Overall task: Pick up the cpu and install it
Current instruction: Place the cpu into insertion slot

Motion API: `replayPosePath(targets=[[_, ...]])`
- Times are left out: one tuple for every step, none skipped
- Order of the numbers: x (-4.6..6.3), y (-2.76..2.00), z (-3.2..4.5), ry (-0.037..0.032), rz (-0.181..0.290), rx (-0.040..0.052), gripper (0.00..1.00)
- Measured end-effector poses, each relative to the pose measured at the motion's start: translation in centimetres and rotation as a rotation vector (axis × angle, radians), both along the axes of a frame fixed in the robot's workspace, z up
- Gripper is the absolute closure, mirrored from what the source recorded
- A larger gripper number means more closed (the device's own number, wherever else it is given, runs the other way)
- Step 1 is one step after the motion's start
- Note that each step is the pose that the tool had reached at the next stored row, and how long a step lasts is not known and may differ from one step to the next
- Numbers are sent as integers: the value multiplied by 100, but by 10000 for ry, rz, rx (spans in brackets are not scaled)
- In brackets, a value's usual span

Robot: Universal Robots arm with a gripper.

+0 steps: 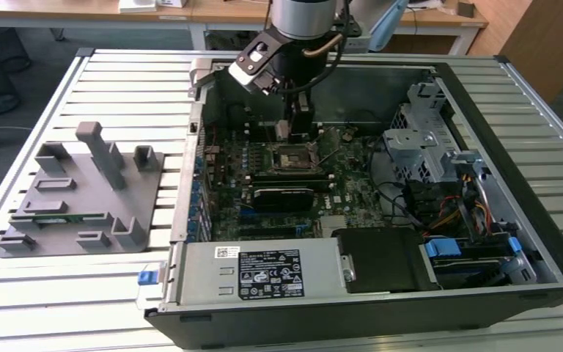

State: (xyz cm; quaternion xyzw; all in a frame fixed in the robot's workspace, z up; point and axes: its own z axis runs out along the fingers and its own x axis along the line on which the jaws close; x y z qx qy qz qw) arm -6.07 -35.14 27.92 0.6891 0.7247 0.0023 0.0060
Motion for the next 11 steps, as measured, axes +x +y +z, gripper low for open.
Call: replayPosePath(targets=[[0, 1, -10, 0, 0, 1, 46], [0, 3, -21, 0, 0, 0, 46], [0, 6, -35, 1, -1, 0, 46], [0, 10, -53, 0, -1, 1, 46], [1, 14, -71, 1, -1, 0, 46], [3, 19, -88, 1, 0, -1, 46], [9, 26, -107, 1, 0, -1, 46], [17, 35, -124, 2, -6, -2, 46], [23, 43, -142, 2, -17, -1, 46], [30, 54, -160, 3, -26, -1, 46], [35, 66, -175, 2, -32, -1, 46]])
